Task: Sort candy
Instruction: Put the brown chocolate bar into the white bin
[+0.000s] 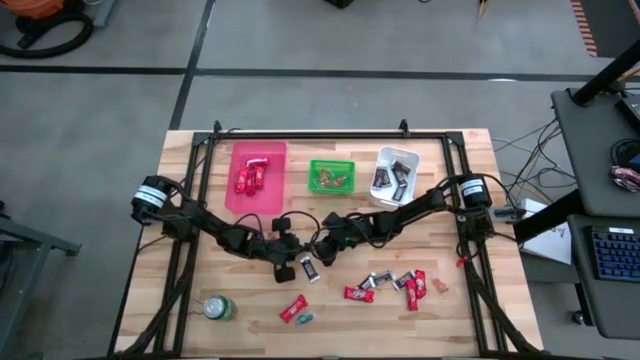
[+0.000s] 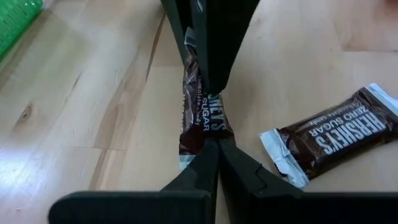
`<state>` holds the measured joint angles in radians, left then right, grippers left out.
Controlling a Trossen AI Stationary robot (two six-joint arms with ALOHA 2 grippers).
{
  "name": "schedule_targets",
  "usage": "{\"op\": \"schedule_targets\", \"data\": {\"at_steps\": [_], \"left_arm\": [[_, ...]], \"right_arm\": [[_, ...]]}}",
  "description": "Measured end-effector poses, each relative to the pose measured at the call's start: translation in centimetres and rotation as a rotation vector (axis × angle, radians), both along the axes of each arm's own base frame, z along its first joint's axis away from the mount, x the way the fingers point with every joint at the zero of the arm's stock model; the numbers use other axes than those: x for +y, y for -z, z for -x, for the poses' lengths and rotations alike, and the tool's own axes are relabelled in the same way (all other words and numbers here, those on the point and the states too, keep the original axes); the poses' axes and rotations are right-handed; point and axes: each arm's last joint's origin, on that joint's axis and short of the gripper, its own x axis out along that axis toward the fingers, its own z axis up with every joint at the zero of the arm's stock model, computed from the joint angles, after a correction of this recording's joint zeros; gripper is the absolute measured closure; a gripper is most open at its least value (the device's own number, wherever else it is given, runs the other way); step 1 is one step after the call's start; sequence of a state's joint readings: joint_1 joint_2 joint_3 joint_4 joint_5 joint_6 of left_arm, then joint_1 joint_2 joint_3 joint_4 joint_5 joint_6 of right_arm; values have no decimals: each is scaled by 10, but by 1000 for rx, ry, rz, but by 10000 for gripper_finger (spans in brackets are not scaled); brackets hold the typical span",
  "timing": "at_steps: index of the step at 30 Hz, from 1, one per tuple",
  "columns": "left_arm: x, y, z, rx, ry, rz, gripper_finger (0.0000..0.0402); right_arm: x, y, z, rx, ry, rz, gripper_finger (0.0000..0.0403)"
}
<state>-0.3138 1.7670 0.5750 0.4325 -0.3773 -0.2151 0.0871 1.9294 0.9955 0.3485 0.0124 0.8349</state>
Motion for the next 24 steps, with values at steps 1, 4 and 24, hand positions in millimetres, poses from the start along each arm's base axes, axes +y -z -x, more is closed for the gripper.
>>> {"op": "schedule_targets", "data": {"at_steps": [1,4,24], "left_arm": [[0,-2,1,-1,7,-3,402],[1,-6,4,11,27,-20,402],[7,-88,18,-238,27,-35,402]], "right_arm": [[0,-1,0,-2,-9,10,379],[-1,-8,4,18,-21,39,378],[-47,-145,125,378,295,501,380]]}}
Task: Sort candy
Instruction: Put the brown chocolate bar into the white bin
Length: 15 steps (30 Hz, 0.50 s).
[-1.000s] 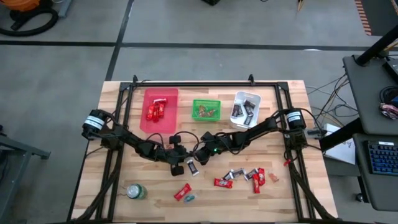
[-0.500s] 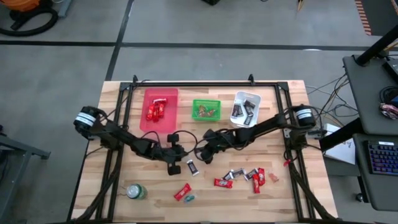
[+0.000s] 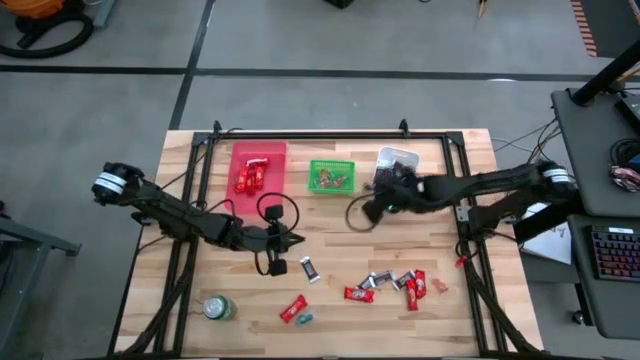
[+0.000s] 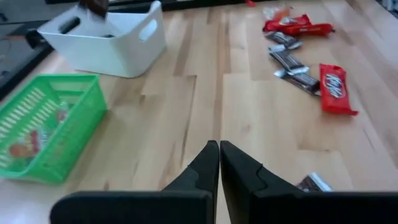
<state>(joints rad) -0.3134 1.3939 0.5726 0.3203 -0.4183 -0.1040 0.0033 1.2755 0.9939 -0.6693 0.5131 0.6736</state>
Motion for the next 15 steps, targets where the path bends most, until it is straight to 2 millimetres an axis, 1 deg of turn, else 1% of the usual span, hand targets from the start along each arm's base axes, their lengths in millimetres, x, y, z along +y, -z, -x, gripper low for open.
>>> {"op": "schedule_targets", "data": {"at_steps": [3,5,10,15], "left_arm": [[1,-3,0,-13,-13,-13,402],[1,-3,0,-11,-8,-24,402],[1,-2,0,-7,-13,-41,402],[2,-2,0,-14,-25,-17,402]], "right_arm": [[-17,-7,23,59,154,25,380],[-26,-8,31,89,207,26,380],[-43,-2,37,142,262,41,374],[-54,7,39,197,281,52,346]]}}
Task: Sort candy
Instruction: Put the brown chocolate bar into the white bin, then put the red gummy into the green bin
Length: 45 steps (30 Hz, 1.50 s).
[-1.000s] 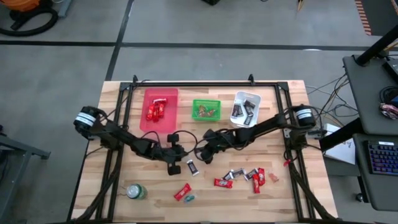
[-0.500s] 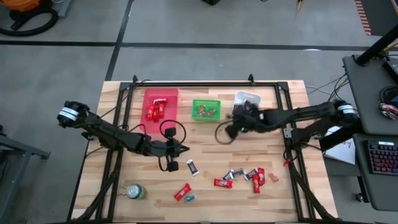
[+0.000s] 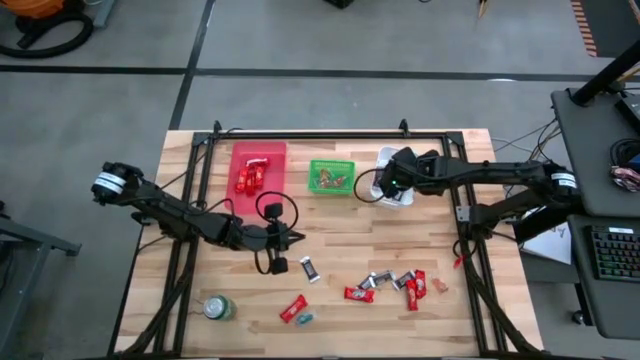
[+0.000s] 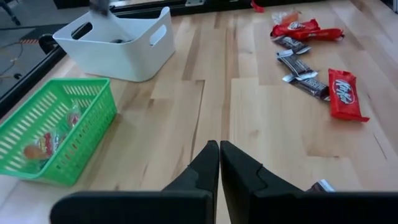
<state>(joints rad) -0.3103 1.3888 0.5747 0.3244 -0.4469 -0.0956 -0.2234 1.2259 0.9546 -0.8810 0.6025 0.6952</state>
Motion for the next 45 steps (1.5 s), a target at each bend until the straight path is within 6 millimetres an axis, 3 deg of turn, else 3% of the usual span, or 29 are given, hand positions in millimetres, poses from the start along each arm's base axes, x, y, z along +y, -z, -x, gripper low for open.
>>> {"op": "schedule_targets", "data": {"at_steps": [12,20,26,31,37,45], "left_arm": [[-2,1,0,17,54,40,392],[-6,8,1,83,154,68,306],[-10,31,-8,141,191,34,245],[-12,46,-15,330,166,17,234],[-13,30,-20,688,89,-66,233],[-9,21,-17,840,86,-134,241]], "right_arm": [[2,-1,0,-20,-15,-35,283],[18,-4,-11,-90,-107,-38,268],[29,-6,-16,-113,-166,-31,270],[36,-5,-17,-111,-196,-32,267],[41,-4,-17,-115,-210,-35,267],[42,-3,-17,-117,-213,-35,268]]}}
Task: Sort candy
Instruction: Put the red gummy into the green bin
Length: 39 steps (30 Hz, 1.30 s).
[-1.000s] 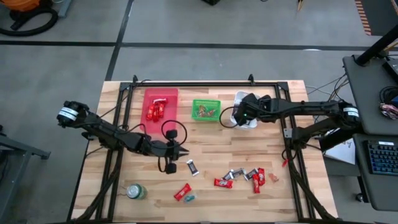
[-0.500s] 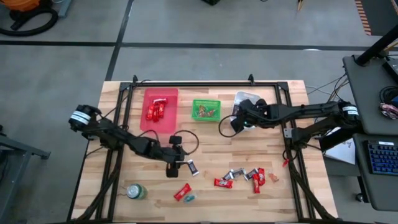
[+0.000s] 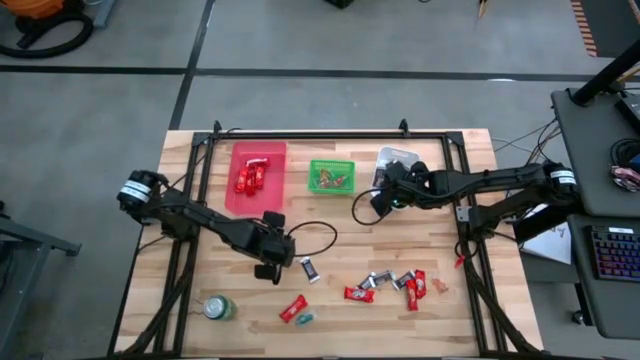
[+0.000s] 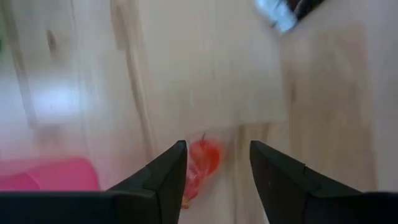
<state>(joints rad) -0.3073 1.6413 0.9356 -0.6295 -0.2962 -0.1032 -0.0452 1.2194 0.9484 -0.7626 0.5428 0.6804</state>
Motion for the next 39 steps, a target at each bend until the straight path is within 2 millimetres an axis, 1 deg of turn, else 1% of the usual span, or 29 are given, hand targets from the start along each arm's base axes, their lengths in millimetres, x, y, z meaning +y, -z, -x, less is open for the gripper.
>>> {"op": "schedule_targets", "data": {"at_steps": [5,9,12,16,22,27,29,35,37,39], "left_arm": [[9,9,4,22,-28,-7,250],[12,10,4,18,-39,-6,266],[12,10,3,16,-30,-7,290],[12,10,3,14,-30,-7,331],[13,15,5,8,-30,-5,392],[12,15,4,-8,-30,0,400],[11,10,3,-23,-30,5,401],[10,-17,-4,-151,9,20,401],[12,-29,-8,-224,20,-11,401],[16,-43,-15,-321,0,-81,401]], "right_arm": [[0,1,0,3,0,0,267],[0,2,0,1,0,0,271],[1,2,0,3,-4,0,273],[2,3,1,6,-11,1,270],[3,5,1,11,-13,1,267],[5,5,1,12,-23,1,273],[7,5,1,11,-30,1,275],[14,5,0,9,-58,1,270],[16,5,0,8,-67,0,268],[18,5,0,8,-75,0,266]]}}
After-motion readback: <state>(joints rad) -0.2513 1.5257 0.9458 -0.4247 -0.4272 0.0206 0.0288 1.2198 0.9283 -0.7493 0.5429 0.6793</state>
